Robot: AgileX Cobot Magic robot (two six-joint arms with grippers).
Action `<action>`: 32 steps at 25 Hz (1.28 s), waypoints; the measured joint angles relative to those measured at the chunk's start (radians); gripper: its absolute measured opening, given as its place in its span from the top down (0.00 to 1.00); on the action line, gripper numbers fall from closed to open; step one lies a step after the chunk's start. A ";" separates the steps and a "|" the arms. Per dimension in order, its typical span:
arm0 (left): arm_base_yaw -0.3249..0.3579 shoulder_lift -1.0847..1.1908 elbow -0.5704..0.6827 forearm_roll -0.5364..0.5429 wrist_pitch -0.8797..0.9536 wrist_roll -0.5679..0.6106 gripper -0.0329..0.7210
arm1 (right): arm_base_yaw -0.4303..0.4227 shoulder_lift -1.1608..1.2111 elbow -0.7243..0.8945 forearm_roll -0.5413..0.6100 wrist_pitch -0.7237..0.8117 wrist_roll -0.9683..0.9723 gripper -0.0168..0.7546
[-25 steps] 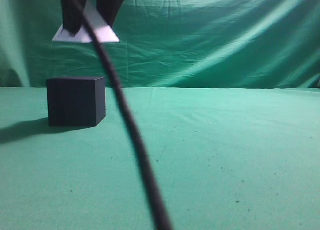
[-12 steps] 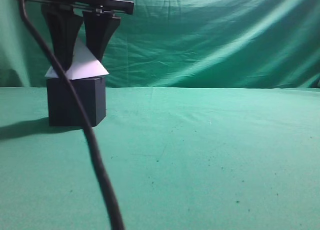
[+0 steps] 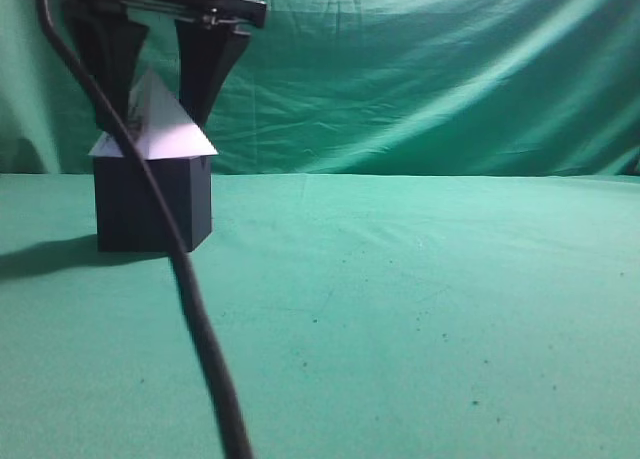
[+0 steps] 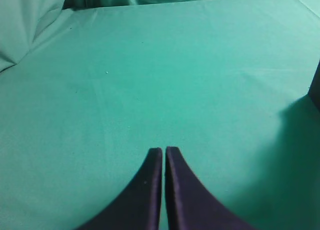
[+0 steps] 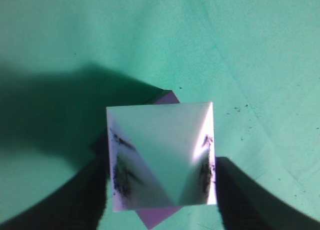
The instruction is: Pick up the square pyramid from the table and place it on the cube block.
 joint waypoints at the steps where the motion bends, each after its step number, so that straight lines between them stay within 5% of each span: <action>1: 0.000 0.000 0.000 0.000 0.000 0.000 0.96 | 0.000 -0.008 0.000 0.003 0.000 0.000 0.35; 3: 0.000 0.000 0.000 0.000 0.000 0.000 0.96 | 0.000 -0.031 0.000 0.007 0.000 0.000 0.26; 9: 0.000 0.000 0.000 0.000 0.000 0.000 0.96 | 0.000 -0.147 0.000 0.024 0.021 0.000 0.28; 12: 0.000 0.000 0.000 0.000 0.000 0.000 0.96 | 0.000 -0.226 0.000 0.040 0.057 0.002 0.44; 17: 0.000 0.000 0.000 0.000 0.000 0.000 0.96 | 0.000 -0.381 0.000 0.035 0.084 0.002 0.86; 20: 0.000 0.000 0.000 0.000 0.000 0.000 0.96 | 0.000 -0.471 0.000 0.006 0.087 0.002 0.98; 25: 0.000 0.000 0.000 0.000 0.000 0.000 0.96 | -0.037 -0.585 0.079 0.009 0.089 0.041 0.98; 32: 0.000 0.000 0.000 0.000 0.000 0.000 0.96 | -0.101 -0.810 0.454 0.116 -0.033 0.082 0.98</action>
